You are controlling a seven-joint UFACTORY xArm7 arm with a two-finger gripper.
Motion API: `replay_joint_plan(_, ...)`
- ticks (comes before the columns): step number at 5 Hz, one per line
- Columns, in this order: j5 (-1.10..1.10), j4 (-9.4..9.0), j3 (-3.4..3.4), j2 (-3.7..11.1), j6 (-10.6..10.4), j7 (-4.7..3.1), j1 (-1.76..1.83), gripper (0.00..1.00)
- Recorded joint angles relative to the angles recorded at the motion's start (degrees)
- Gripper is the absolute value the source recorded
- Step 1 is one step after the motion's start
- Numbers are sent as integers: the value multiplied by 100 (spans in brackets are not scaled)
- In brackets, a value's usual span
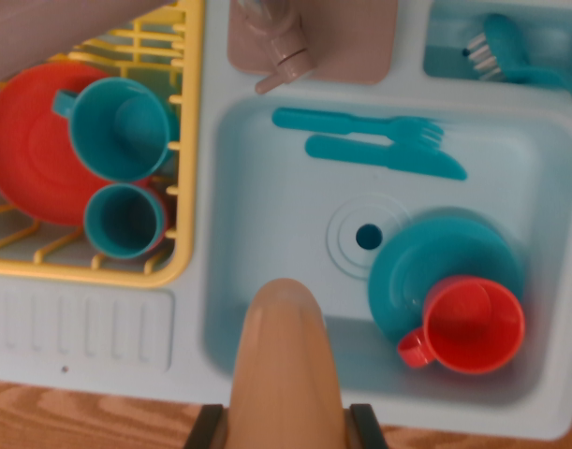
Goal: Pick detergent from the sink
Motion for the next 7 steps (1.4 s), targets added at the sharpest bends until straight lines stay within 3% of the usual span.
replay_joint_plan(1, -4, 151, 0, -49, 200, 7, 0, 100)
replay_joint_plan(2, -4, 151, 0, -49, 200, 7, 0, 100)
replay_joint_plan(3, -8, 297, -1, -97, 394, 13, 1, 100)
replay_joint_plan(4, -8, 297, -1, -97, 394, 13, 1, 100)
replay_joint_plan(7, -14, 508, -2, -167, 675, 23, 1, 100)
